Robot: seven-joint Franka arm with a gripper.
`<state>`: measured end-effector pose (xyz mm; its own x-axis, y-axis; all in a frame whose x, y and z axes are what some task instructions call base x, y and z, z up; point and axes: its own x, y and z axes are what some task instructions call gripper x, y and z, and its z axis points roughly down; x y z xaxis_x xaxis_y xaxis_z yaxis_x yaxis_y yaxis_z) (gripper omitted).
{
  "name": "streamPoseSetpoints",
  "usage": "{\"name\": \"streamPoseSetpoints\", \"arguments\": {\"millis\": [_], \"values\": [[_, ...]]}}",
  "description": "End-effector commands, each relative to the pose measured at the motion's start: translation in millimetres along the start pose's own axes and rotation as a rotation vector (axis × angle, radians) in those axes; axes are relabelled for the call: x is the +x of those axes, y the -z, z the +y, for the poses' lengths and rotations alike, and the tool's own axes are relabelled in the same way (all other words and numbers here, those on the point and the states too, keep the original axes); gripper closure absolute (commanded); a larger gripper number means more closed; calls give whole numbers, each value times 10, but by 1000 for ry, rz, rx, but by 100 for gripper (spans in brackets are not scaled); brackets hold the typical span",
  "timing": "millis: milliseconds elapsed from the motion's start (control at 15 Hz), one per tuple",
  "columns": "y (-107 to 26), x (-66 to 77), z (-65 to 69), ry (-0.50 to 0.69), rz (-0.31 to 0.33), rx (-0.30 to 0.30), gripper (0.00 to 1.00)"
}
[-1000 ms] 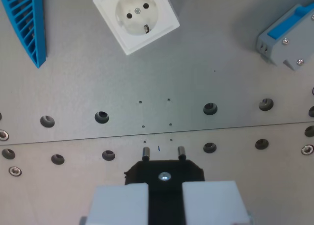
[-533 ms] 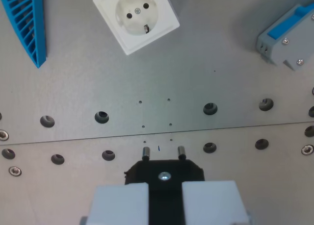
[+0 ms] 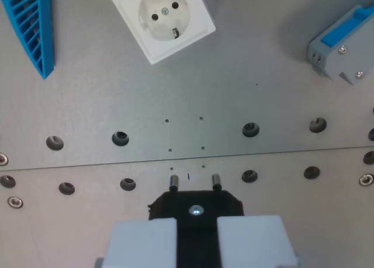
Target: Move above the white socket
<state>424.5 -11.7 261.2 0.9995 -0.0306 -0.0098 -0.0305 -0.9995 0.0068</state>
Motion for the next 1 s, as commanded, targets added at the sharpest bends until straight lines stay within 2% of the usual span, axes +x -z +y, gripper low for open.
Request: {"name": "streamPoseSetpoints", "arguments": {"millis": [67, 1000], "values": [[-62, 41, -3, 59, 22, 4, 100], [-427, 176, -65, 216, 15, 10, 100]]}}
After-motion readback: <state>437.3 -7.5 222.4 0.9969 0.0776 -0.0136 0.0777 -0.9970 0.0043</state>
